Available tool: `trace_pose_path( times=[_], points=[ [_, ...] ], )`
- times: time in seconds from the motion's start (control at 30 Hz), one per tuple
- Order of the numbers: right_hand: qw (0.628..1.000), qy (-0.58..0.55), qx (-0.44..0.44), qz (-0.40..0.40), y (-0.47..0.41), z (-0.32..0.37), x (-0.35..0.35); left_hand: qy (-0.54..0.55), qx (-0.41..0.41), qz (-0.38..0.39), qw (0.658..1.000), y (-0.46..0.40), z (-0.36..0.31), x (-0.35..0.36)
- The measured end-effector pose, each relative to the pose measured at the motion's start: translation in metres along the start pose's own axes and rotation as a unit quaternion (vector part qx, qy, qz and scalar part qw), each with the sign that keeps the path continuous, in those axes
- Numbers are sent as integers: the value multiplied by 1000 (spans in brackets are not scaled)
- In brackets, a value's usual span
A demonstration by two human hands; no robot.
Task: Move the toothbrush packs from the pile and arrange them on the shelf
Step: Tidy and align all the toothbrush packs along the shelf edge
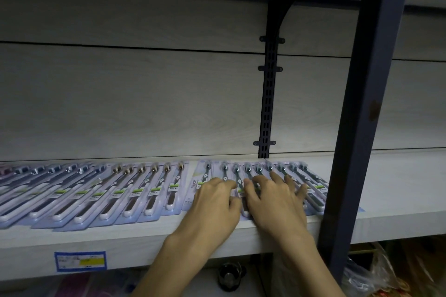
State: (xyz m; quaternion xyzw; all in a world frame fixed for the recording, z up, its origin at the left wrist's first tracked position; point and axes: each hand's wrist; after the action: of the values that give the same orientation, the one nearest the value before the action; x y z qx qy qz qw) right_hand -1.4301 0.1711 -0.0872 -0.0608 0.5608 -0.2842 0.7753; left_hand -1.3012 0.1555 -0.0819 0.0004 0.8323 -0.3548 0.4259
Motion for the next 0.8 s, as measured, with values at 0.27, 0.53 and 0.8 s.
trace_pose_path(
  times=[0.27, 0.53, 0.8],
  points=[
    [1000, 2, -1, 1, 0, 0, 0, -126, -39, -13, 991, -9, 31, -7],
    [1000, 0, 0, -1, 0, 0, -1, -129, -68, 24, 989, -21, 39, -7],
    [1000, 0, 1, -2, 0, 0, -1, -113, -112, -4, 987, -27, 37, -3]
  ],
)
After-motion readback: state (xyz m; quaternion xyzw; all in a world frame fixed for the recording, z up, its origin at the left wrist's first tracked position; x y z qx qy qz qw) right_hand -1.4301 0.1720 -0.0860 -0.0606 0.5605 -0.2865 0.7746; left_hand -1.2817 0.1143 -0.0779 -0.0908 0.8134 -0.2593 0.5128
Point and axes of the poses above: each hand's wrist, its own y-axis away from the middle knuckle, its own x-axis out of the palm, z = x × y, and after that the axes turned 4 degrees about -z, right-handed
